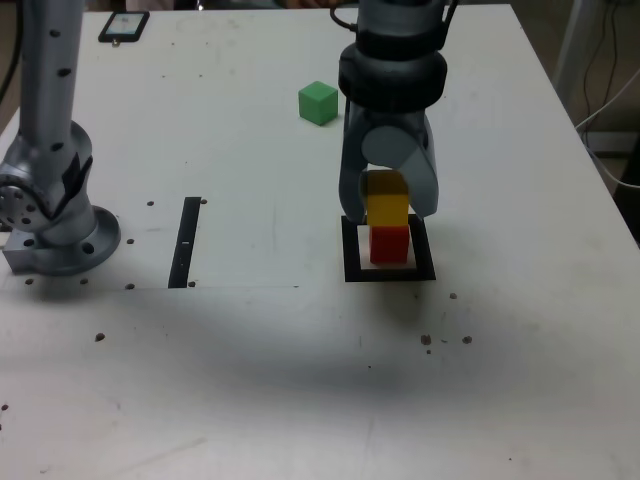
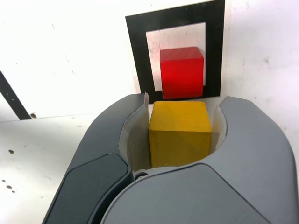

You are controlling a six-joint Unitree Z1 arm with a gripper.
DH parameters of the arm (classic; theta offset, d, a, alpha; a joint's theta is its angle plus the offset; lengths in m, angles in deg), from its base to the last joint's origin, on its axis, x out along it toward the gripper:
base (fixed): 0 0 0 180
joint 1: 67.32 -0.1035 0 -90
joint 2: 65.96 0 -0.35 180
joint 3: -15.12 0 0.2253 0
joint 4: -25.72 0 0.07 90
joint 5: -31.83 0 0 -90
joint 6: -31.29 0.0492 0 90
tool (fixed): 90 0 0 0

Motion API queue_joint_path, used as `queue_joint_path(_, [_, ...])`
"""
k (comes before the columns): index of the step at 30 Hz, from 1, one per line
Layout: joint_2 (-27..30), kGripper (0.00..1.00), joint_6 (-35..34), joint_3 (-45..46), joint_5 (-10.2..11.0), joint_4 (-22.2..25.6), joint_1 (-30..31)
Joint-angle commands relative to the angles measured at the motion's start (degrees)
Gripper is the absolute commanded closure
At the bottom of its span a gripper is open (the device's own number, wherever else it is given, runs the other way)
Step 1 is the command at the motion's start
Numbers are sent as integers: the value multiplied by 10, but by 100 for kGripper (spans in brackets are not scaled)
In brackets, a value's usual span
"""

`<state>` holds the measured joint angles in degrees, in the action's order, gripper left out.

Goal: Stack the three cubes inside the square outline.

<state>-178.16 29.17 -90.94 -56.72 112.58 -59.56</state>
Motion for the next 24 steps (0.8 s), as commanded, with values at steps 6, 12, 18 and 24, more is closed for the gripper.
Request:
queue_joint_path(6, [-12,97,-1,5,24,-16,0])
queue_joint_path(12, [-13,97,-1,11,29,-17,-7])
queue_joint_path(18, [-16,96,1,15,28,-19,-18])
queue_joint_path(24, [-23,94,2,14,21,-21,-27])
